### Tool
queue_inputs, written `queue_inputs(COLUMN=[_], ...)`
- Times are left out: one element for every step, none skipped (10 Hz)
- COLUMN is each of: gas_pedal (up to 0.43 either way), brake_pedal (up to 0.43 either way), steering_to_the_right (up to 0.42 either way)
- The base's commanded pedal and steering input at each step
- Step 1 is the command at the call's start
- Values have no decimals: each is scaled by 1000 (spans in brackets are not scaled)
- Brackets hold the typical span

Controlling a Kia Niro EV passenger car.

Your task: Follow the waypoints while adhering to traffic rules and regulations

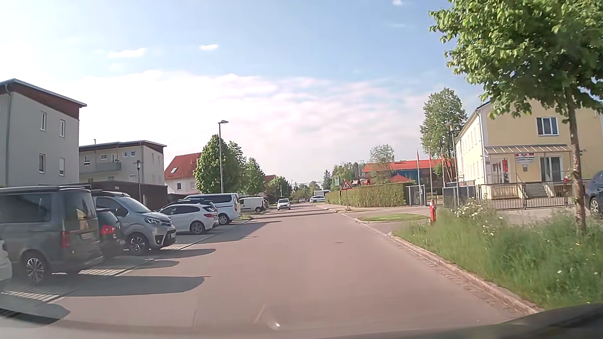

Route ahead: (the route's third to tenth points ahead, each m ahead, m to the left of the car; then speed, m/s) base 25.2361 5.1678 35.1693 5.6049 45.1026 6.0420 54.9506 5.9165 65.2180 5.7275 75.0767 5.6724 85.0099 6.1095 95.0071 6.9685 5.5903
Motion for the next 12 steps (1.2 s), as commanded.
queue_inputs(gas_pedal=[59,67,79,87,87,87,87,87,87,87,79,79], brake_pedal=[0,0,0,0,0,0,0,0,0,0,0,0], steering_to_the_right=[-8,-8,-8,-8,-8,-8,-8,-8,-8,-8,-8,-8])
